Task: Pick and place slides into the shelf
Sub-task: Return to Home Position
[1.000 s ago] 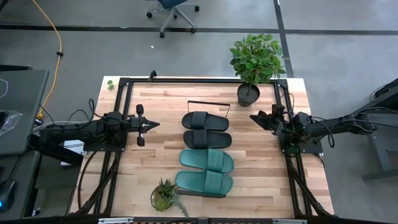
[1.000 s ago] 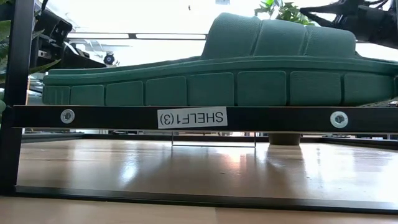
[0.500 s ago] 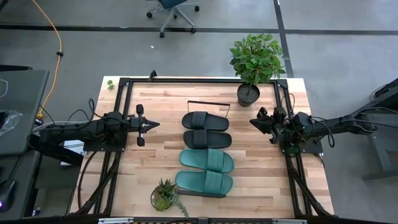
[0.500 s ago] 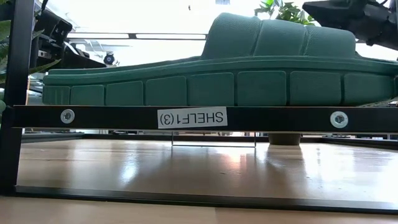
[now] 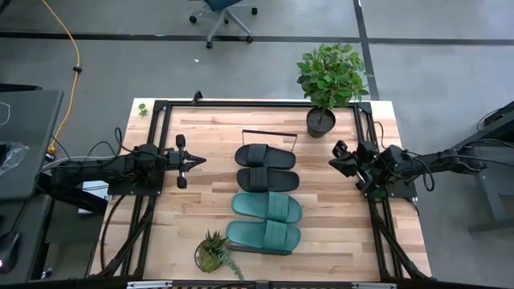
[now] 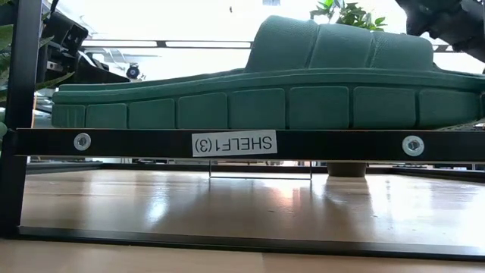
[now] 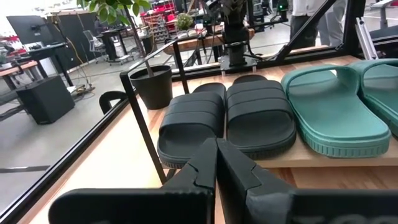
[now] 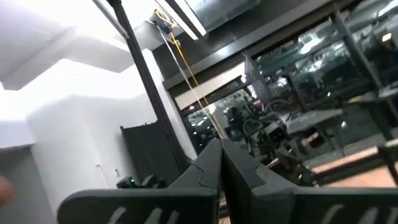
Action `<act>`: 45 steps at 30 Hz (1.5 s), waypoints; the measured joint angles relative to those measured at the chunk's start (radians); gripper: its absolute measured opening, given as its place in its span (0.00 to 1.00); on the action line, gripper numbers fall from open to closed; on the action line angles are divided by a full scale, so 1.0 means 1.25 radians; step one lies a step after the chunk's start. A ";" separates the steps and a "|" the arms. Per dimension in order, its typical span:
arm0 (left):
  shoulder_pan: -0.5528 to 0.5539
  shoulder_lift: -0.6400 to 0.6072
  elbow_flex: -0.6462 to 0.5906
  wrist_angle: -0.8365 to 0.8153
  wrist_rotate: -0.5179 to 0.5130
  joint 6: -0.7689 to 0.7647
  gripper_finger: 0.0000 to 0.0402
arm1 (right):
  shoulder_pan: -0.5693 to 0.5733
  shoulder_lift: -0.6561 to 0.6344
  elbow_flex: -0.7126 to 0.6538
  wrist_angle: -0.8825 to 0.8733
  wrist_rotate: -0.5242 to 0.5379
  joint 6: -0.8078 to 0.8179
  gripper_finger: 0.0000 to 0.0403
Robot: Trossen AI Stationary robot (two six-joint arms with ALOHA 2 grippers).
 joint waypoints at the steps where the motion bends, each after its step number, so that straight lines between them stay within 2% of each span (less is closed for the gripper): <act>1: 0.000 0.000 0.000 0.000 0.000 0.000 0.00 | 0.000 -0.001 0.000 0.005 0.000 -0.012 0.00; 6: 0.000 0.000 0.000 0.000 -0.001 0.000 0.00 | -0.001 -0.012 0.000 0.016 -0.008 -0.092 0.00; 15: 0.000 0.000 0.000 0.000 -0.002 0.000 0.00 | -0.003 -0.057 0.000 -0.025 -0.060 -0.152 0.00; 23: 0.000 0.000 0.000 0.000 -0.002 0.000 0.00 | -0.015 -0.217 -0.001 -0.232 -0.146 -0.093 0.00; 27: 0.000 0.000 0.000 0.000 -0.002 0.000 0.00 | -0.015 -0.301 -0.001 -0.368 -0.137 -0.133 0.00; 31: 0.000 0.000 0.000 0.000 -0.002 0.000 0.00 | -0.015 -0.371 -0.001 -0.469 -0.086 -0.214 0.00; 34: 0.000 0.000 0.000 0.000 -0.002 0.000 0.00 | -0.015 -0.368 -0.001 -0.489 -0.056 -0.227 0.00; 45: 0.000 0.000 0.000 0.000 -0.002 0.000 0.00 | -0.015 -0.370 -0.002 -0.614 -0.039 -0.244 0.00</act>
